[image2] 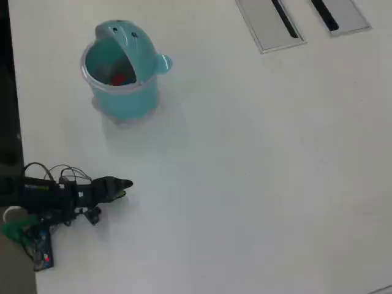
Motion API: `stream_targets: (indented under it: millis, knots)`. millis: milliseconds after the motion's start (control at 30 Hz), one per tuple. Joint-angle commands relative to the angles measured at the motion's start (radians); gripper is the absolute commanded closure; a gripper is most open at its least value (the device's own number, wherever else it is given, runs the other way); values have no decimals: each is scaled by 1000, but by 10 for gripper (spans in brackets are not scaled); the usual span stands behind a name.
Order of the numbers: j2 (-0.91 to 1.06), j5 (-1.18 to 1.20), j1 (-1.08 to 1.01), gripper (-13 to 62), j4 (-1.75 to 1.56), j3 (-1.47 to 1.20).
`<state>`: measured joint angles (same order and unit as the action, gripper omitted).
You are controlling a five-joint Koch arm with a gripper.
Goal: Grasp RGB lego blocks and put them in the bin one by one.
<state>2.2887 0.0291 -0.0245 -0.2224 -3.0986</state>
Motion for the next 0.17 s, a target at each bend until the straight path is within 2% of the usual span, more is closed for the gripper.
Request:
stream_targets:
  millis: [0,133]
  knots:
    - [63,-2,0,147,-2,-72]
    - [63,-2,0,148,-2,-72]
